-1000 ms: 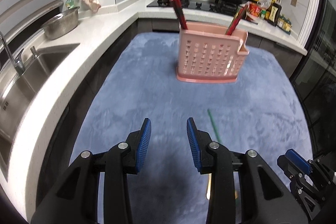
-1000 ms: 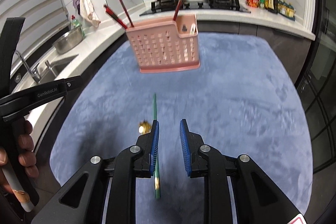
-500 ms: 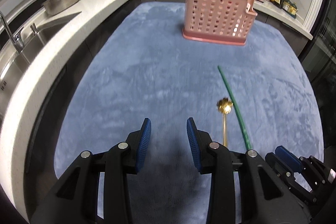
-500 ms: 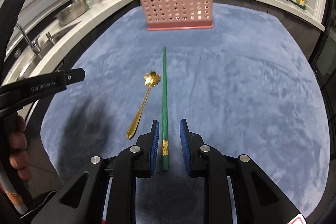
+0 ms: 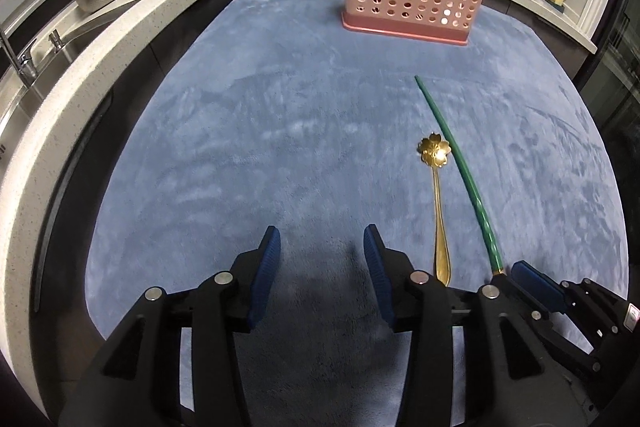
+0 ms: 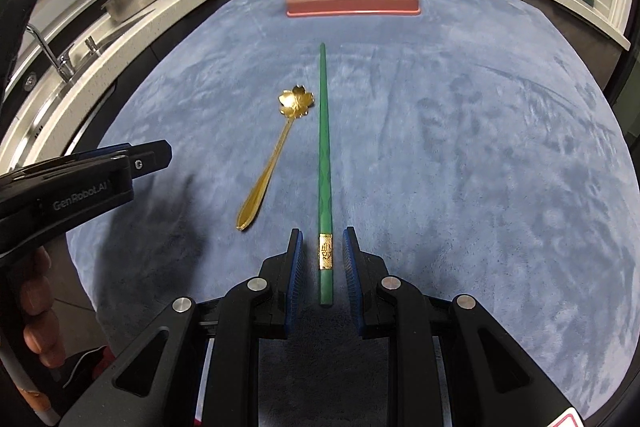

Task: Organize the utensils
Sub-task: 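Grasp the green chopstick with the right gripper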

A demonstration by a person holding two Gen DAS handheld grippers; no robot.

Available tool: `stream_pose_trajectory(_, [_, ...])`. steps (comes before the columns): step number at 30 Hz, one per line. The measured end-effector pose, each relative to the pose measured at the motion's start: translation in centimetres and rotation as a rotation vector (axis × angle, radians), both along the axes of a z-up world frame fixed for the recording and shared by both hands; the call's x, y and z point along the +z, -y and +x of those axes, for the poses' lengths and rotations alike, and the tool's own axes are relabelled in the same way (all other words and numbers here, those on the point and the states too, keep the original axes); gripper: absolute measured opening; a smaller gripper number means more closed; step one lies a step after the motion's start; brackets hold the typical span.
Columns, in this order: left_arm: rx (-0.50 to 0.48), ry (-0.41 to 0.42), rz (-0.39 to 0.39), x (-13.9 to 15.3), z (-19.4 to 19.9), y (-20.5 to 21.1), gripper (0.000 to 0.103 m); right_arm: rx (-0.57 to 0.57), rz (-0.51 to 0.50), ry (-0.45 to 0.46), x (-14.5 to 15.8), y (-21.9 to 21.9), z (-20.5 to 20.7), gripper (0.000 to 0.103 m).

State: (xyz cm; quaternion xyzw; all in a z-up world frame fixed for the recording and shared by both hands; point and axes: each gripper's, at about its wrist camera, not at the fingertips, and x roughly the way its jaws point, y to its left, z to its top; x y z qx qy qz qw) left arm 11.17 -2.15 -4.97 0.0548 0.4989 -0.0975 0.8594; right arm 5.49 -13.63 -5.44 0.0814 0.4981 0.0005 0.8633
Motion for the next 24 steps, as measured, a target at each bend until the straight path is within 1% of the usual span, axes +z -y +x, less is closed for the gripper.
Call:
stream_pose_trajectory(11, [-0.013, -0.019, 0.005, -0.61, -0.33, 0.51, 0.045, 0.002, 0.004, -0.013, -0.77, 0.09, 0.06, 0.021])
stream_pose_trajectory(17, [-0.017, -0.024, 0.011, -0.78, -0.37, 0.64, 0.046, -0.004, -0.004, -0.012, -0.83, 0.34, 0.0, 0.014])
stream_pose_trajectory(19, [-0.016, -0.025, 0.014, -0.85, -0.41, 0.62, 0.05, -0.012, -0.003, -0.011, -0.82, 0.57, -0.04, 0.01])
stream_pose_trajectory(21, [-0.016, -0.023, 0.016, -0.87, -0.49, 0.65, 0.051, -0.016, -0.005, -0.011, -0.8, 0.71, -0.13, 0.008])
stream_pose_trajectory(24, [-0.02, -0.027, 0.016, -0.95, -0.57, 0.72, 0.051, -0.023, -0.009, -0.007, -0.74, 0.93, -0.39, 0.008])
